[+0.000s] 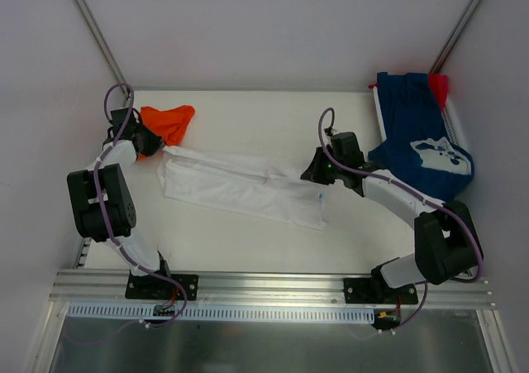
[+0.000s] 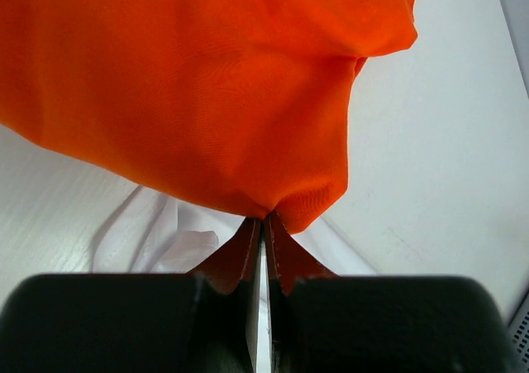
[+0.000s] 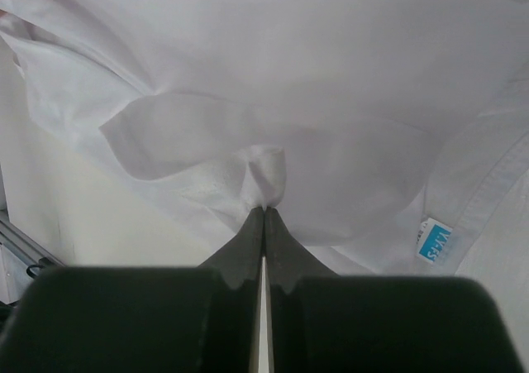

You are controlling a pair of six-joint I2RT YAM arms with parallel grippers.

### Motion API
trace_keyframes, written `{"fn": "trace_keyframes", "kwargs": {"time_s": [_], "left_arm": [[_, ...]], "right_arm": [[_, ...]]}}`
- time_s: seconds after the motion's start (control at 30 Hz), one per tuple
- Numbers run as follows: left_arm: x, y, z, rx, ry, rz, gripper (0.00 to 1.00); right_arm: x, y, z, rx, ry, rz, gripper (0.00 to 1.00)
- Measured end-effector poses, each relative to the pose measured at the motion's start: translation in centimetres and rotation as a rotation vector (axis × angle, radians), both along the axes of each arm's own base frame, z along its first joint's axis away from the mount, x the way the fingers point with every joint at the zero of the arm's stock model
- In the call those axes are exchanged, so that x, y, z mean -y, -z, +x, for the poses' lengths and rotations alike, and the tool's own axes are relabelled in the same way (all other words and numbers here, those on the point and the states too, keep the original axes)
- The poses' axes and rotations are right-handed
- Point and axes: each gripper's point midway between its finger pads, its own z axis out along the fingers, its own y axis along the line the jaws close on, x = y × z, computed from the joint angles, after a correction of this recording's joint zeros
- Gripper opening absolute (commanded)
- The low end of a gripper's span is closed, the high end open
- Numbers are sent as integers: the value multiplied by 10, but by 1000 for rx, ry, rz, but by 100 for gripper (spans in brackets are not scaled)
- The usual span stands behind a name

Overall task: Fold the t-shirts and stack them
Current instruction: Grap the side of the flattened tshirt furthest away from the robot with both arms, then fold the other side of the tshirt into a rectangle

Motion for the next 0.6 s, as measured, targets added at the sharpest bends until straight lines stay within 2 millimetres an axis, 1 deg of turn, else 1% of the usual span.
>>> {"fn": "trace_keyframes", "kwargs": {"time_s": [0.17,0.33,0.37,0.4,0.43,0.47,0.5,0.57,0.6], "left_arm": [[2,9,1,-10,23,-18,0],[3,15,2,-13,41,-37,0],[4,16,3,-12,44,-40,4],[5,17,3,-15,48,-44,13],[4,19,3,-15,53,-49,25],[5,19,3,-14,62,-53,56],[5,21,3,-16,68,-53,67],[6,21,3,-16,68,-66,85],[6,20,3,-11,71,-68,88]], "right_arm": [[0,13,-9,-26,6,-12,0],[3,33,-24,-63,5,-34,0],[3,36,-27,-70,4,-38,0],[4,40,-31,-77,5,-41,0],[5,44,-36,-86,4,-45,0],[6,47,-41,-94,4,-48,0],[7,50,-45,-99,3,-54,0],[8,52,-52,-100,2,-59,0],[8,53,-54,-98,1,-60,0]]}}
